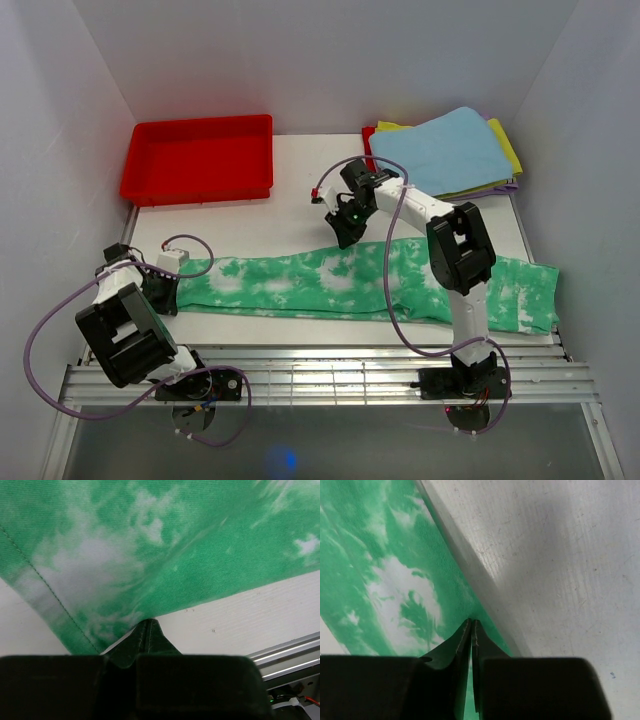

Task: Fold and stack the trousers
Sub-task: Fold the trousers

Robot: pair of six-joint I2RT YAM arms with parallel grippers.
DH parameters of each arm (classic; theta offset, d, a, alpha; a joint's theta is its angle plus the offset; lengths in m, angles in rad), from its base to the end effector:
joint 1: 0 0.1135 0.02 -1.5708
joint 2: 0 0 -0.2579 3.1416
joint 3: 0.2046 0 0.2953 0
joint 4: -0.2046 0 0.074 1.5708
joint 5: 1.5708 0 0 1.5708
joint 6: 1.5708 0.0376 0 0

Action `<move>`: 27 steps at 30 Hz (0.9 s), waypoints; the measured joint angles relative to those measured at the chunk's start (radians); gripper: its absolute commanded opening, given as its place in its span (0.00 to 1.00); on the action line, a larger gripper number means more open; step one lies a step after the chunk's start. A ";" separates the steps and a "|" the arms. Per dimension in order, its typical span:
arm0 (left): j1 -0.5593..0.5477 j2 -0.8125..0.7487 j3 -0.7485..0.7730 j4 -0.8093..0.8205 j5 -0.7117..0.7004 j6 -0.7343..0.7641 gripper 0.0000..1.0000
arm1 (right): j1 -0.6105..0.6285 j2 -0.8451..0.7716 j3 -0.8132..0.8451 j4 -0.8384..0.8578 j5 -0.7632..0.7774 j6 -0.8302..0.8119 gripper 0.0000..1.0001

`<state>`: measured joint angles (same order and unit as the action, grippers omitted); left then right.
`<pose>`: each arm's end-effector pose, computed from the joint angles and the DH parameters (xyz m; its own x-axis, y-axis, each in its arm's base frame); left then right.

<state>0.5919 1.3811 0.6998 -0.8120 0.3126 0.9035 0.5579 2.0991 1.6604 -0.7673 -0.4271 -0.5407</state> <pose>0.2075 0.1256 0.1218 -0.9135 0.2865 -0.2888 0.3336 0.9339 -0.1289 0.3955 0.2651 0.1666 -0.3669 -0.7812 -0.5051 -0.9285 0.3404 0.1481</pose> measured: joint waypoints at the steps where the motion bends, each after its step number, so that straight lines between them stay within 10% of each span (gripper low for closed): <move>1: 0.000 0.000 0.000 0.001 0.000 -0.002 0.00 | 0.003 0.000 -0.001 -0.001 0.008 0.002 0.08; 4: 0.000 0.000 0.000 0.002 -0.002 -0.006 0.00 | 0.004 -0.003 -0.008 0.000 0.041 -0.005 0.10; 7: 0.000 0.001 -0.001 0.004 -0.002 -0.009 0.00 | 0.002 -0.028 -0.039 -0.006 0.090 -0.005 0.54; 10: 0.000 -0.001 -0.002 0.005 -0.002 -0.010 0.00 | -0.008 -0.104 -0.096 -0.022 0.127 -0.016 0.66; 20: 0.000 0.002 0.001 0.004 -0.002 -0.022 0.00 | -0.019 -0.710 -0.532 -0.134 0.187 -0.152 0.45; 27: 0.000 0.043 0.027 -0.010 0.000 -0.068 0.00 | -0.018 -0.795 -0.855 -0.115 0.290 -0.186 0.45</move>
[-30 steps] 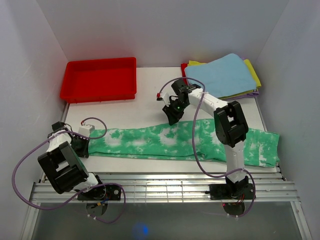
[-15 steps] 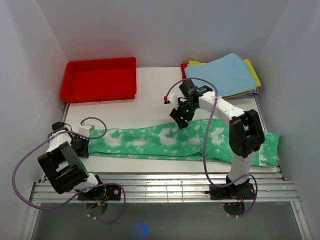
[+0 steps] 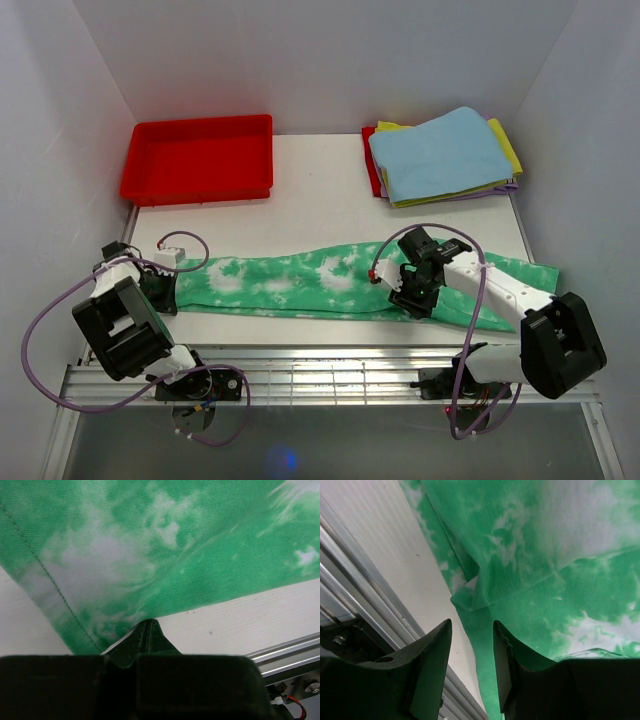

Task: Fold and stack the trousers
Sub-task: Fold the trousers

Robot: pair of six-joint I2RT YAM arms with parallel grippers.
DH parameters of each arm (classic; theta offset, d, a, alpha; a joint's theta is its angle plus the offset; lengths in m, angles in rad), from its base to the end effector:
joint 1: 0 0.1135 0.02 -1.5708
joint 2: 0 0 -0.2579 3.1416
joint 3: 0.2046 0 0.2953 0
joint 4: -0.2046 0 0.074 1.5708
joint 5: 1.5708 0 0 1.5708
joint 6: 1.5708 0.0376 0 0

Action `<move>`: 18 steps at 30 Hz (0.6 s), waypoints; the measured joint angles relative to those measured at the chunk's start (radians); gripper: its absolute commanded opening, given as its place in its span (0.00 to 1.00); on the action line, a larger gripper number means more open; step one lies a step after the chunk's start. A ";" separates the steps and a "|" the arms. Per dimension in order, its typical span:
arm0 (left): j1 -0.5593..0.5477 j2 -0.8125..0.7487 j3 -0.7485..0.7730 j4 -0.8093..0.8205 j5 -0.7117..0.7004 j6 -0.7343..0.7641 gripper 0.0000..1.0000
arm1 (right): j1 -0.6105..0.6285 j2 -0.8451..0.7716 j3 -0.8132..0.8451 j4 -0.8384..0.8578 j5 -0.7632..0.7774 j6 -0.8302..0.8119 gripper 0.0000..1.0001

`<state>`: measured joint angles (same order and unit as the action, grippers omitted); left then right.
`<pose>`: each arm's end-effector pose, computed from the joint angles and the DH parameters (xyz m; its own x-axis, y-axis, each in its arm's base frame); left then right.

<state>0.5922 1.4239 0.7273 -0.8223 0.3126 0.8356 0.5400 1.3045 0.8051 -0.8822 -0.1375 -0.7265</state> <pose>0.2124 0.1290 0.1195 -0.9399 0.2183 -0.2626 0.2672 0.9490 -0.1675 0.2166 0.1358 0.1673 -0.2767 -0.9330 -0.2300 -0.9568 0.2898 -0.0243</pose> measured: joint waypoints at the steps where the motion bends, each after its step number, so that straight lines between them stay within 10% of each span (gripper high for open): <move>1: 0.000 0.004 0.003 -0.002 0.000 -0.005 0.00 | 0.000 -0.006 -0.023 0.014 0.015 0.000 0.45; 18: 0.000 0.010 0.012 -0.009 0.000 -0.017 0.00 | 0.017 -0.033 -0.024 0.124 0.016 0.064 0.52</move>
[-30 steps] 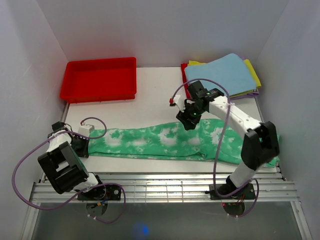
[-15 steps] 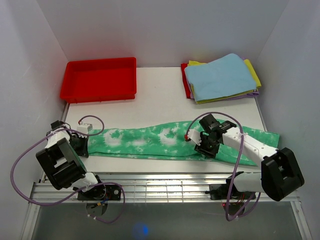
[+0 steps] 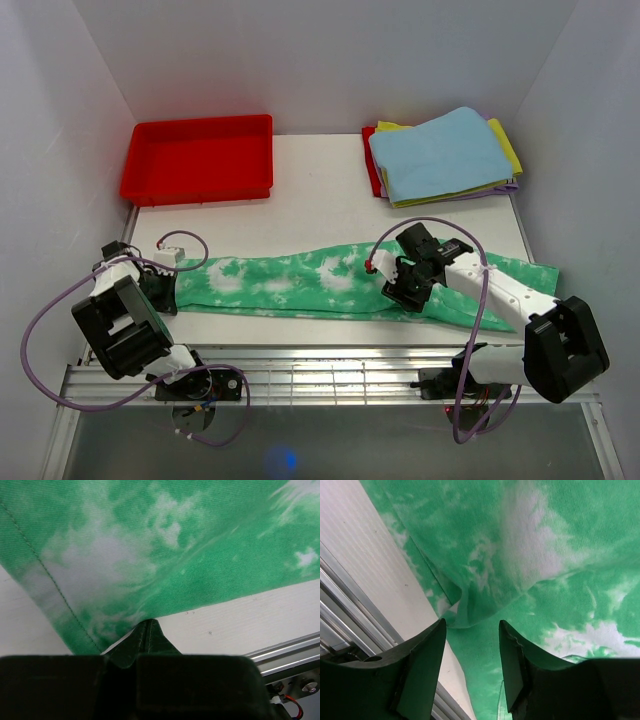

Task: Fold and stack the trousers
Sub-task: Fold the trousers

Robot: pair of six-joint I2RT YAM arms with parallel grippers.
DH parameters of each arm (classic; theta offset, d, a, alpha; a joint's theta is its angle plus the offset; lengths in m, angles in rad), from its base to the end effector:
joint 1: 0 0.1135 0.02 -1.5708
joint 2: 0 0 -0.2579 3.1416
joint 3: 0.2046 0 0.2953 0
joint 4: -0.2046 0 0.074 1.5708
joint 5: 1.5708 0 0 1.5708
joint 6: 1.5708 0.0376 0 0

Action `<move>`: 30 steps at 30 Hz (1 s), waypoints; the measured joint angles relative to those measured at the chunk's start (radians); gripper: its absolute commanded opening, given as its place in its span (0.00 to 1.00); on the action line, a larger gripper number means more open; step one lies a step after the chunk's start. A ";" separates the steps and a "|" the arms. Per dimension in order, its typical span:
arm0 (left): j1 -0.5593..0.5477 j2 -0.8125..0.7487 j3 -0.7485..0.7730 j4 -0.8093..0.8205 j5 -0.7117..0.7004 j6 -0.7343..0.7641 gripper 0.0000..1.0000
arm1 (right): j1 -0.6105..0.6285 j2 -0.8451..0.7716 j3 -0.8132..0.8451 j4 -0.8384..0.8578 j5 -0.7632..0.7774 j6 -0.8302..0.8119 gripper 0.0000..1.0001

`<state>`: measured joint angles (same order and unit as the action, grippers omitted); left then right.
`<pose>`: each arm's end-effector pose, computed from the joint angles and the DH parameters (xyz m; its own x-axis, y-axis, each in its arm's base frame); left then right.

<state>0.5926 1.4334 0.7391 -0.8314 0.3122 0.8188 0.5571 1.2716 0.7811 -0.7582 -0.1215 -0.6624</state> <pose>0.2140 0.1302 0.1204 -0.9458 0.2010 -0.2549 0.2500 0.9520 -0.1767 0.2204 0.1427 0.1711 -0.2921 -0.9012 -0.3203 -0.9347 0.3399 -0.1040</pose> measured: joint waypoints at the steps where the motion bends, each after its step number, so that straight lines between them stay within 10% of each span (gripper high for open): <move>1: 0.000 -0.001 0.000 0.000 0.000 0.000 0.00 | 0.000 0.000 0.001 -0.002 -0.006 0.000 0.52; 15: 0.000 0.001 0.000 0.000 0.000 -0.005 0.00 | 0.033 0.056 0.009 0.024 -0.031 0.016 0.45; 19: 0.000 0.013 0.010 -0.006 -0.001 -0.017 0.00 | 0.046 0.067 -0.034 0.051 0.002 0.010 0.08; 30: 0.001 0.059 0.040 -0.025 -0.006 -0.061 0.00 | 0.051 -0.100 -0.049 0.002 0.018 -0.023 0.08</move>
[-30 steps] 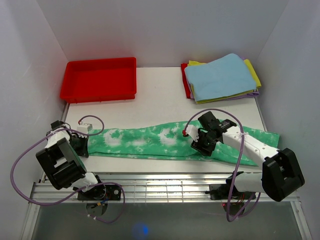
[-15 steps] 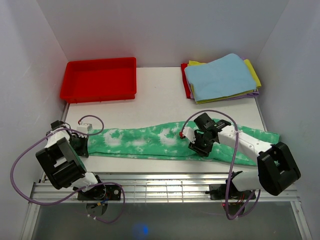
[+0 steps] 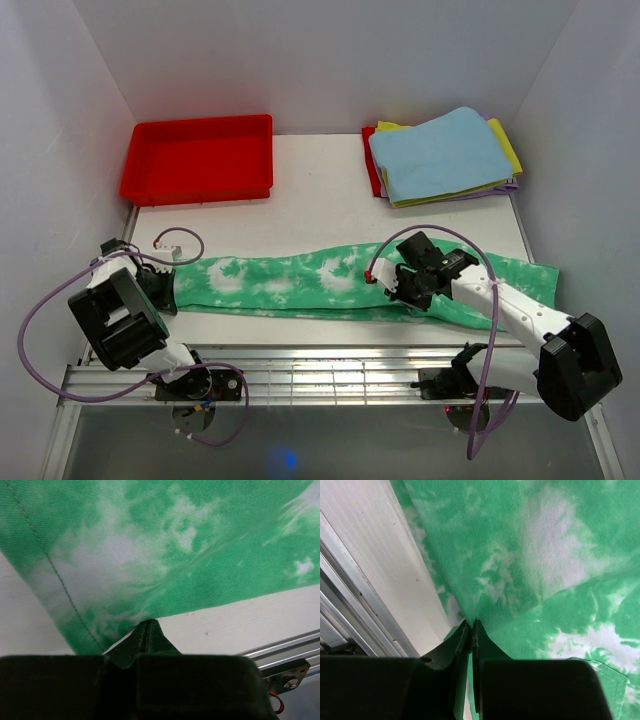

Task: Fold and stack the trousers
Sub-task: Fold the trousers

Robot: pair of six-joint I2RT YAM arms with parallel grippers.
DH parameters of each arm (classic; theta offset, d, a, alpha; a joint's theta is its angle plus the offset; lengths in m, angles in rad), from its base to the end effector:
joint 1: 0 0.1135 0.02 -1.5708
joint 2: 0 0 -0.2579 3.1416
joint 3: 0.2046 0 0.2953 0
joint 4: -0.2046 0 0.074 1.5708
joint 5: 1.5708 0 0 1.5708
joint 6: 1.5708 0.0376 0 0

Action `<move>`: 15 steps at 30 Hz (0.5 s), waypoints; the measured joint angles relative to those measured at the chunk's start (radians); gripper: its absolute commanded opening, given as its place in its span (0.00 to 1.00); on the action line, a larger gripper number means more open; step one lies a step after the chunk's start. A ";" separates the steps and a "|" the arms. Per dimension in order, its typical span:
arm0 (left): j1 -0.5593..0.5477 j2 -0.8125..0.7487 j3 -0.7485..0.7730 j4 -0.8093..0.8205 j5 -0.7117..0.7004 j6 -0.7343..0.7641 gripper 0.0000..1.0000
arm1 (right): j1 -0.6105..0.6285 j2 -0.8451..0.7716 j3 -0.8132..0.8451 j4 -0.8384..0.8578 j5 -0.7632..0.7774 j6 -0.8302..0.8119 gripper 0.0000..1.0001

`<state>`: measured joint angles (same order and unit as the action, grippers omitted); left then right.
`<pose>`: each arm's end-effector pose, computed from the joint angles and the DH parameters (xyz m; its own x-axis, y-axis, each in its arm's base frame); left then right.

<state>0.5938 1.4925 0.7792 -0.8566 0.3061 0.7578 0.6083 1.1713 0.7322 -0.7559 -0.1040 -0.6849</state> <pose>0.2200 0.1349 0.1169 -0.9685 0.1369 -0.2078 0.1823 0.9587 -0.2183 0.2011 0.1448 0.1789 -0.2119 -0.9142 -0.3453 -0.9473 0.2790 -0.1574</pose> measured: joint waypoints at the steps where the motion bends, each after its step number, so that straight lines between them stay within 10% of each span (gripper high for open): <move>1: 0.000 0.003 0.002 -0.002 0.000 -0.003 0.00 | 0.001 -0.002 -0.003 0.000 0.000 -0.005 0.08; 11: 0.001 0.012 0.016 -0.016 -0.002 -0.010 0.00 | 0.035 0.108 -0.083 0.056 0.014 -0.025 0.08; 15: 0.014 0.022 0.040 -0.042 0.036 0.016 0.32 | 0.044 0.137 -0.065 0.048 0.020 -0.021 0.08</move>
<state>0.6075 1.5146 0.8196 -0.8989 0.3424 0.7734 0.6521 1.3087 0.6670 -0.7074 -0.0841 -0.7063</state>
